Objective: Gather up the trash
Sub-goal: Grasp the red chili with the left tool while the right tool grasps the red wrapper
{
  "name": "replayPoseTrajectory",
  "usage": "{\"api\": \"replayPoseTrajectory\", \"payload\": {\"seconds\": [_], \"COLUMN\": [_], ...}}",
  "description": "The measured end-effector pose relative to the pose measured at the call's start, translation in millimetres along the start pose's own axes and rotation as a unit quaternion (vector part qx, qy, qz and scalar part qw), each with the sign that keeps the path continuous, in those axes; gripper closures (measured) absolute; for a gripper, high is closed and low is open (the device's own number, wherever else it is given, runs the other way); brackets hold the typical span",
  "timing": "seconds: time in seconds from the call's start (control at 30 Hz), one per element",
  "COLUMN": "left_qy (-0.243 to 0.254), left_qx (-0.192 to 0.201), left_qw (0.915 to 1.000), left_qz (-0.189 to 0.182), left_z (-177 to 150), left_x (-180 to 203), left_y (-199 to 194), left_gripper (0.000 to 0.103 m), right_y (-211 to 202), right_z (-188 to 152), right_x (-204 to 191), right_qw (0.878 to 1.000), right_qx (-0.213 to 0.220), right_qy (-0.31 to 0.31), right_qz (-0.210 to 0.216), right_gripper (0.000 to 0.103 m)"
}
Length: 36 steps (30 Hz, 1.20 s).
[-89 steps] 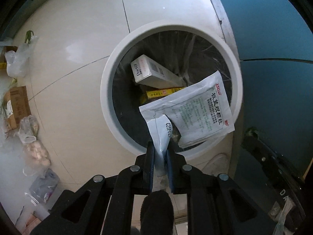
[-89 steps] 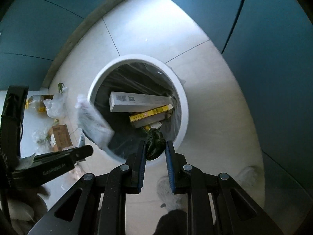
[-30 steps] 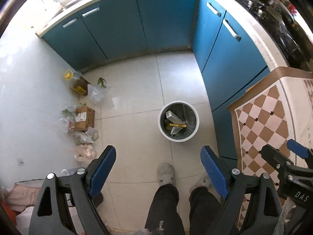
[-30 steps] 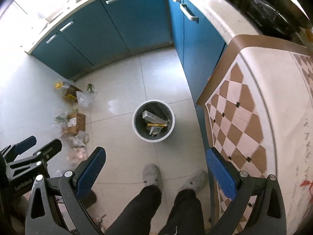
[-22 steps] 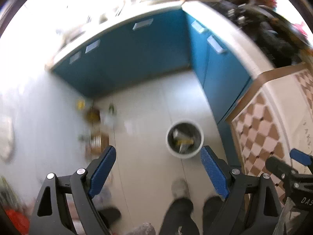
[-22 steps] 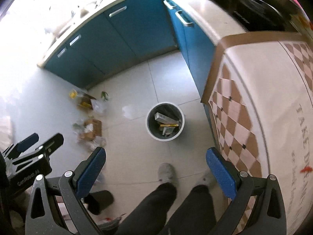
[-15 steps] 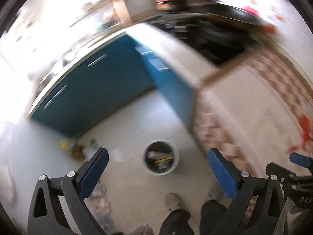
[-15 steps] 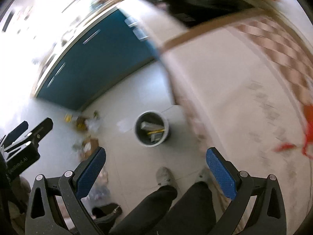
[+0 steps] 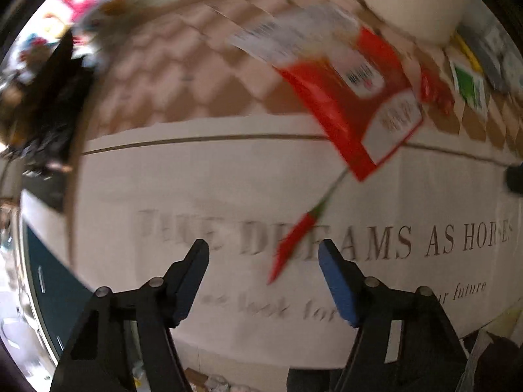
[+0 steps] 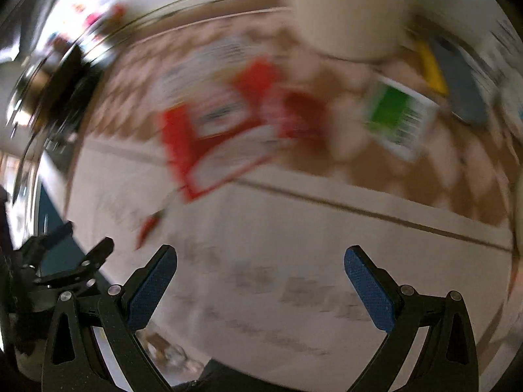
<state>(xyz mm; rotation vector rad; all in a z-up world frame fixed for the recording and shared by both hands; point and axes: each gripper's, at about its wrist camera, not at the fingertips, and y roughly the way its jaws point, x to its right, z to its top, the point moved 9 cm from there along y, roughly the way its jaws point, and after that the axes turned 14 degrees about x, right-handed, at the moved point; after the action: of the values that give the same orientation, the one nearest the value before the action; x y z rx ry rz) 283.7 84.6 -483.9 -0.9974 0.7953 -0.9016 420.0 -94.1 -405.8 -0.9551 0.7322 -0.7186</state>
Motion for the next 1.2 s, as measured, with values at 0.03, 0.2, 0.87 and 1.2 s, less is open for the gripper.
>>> {"api": "replayPoseTrajectory", "payload": {"seconds": [0.03, 0.2, 0.87, 1.2], "left_qy": [0.004, -0.053, -0.261, -0.277], "left_qx": [-0.011, -0.039, -0.018, 0.030], "left_qw": [0.9998, 0.9966, 0.9616, 0.9563], "left_qz": [-0.013, -0.050, 0.081, 0.088], "left_z": [0.0, -0.6, -4.2, -2.6], "left_x": [7.8, 2.3, -73.7, -85.4], "left_y": [8.8, 19.8, 13.1, -30.7], "left_gripper": [0.044, 0.095, 0.096, 0.096], "right_y": [0.2, 7.8, 95.4, 64.2], "right_z": [0.9, 9.7, 93.1, 85.8], "right_x": [12.0, 51.4, 11.4, -6.6], "right_qw": [1.000, 0.999, 0.998, 0.996], "right_qx": [0.001, -0.001, 0.044, 0.079], "right_qy": [0.010, 0.053, 0.013, -0.006], "right_qz": [-0.006, -0.011, -0.038, -0.036], "right_gripper": [0.000, 0.000, 0.057, 0.062]}}
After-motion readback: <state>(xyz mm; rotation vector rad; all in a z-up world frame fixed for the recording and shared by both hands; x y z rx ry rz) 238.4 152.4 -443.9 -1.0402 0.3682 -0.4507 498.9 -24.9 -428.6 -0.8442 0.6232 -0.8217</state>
